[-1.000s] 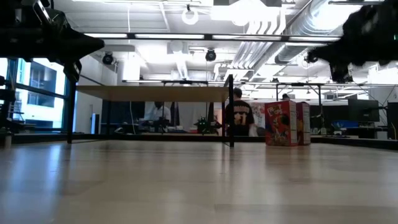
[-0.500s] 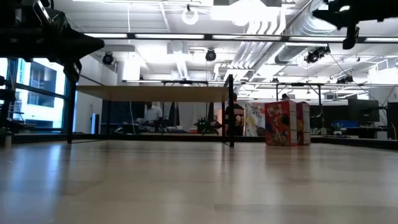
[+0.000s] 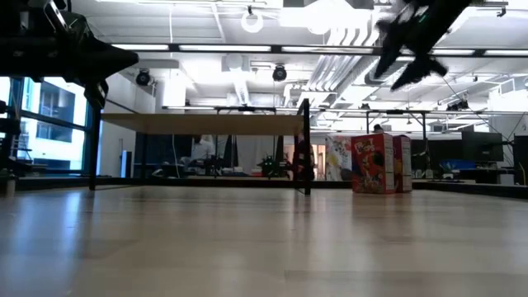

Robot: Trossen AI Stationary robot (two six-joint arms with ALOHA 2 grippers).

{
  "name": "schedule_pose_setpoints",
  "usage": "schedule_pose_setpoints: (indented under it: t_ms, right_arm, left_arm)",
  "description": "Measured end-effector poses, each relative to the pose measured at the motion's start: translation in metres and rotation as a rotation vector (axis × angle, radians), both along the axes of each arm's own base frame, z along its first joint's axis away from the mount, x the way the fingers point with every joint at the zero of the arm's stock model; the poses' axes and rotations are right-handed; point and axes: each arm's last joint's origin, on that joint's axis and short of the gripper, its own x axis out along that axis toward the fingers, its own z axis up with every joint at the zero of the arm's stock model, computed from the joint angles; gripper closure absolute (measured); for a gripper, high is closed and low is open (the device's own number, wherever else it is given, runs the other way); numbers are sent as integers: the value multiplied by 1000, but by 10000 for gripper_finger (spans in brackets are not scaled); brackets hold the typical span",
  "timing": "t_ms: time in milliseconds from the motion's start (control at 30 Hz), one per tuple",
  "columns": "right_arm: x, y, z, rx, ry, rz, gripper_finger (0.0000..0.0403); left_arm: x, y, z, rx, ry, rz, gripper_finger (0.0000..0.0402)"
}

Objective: Stack cereal on shelf
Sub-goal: Put the top purple cereal box on the shelf

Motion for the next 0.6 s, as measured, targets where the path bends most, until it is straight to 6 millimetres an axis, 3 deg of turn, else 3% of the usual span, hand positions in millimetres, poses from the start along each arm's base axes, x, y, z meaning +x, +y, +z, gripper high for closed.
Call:
schedule_pose_setpoints:
  t_ms: [133, 267, 600]
  right_arm:
    - [4, -46, -9, 123, 160, 13, 143]
    - [10, -74, -20, 208, 266, 38, 143]
    - [20, -89, -46, 287, 338, 94, 143]
  left_arm:
    - [0, 0, 0, 0, 0, 0, 398]
    - [0, 0, 0, 0, 0, 0, 398]
    - [0, 0, 0, 0, 0, 0, 398]
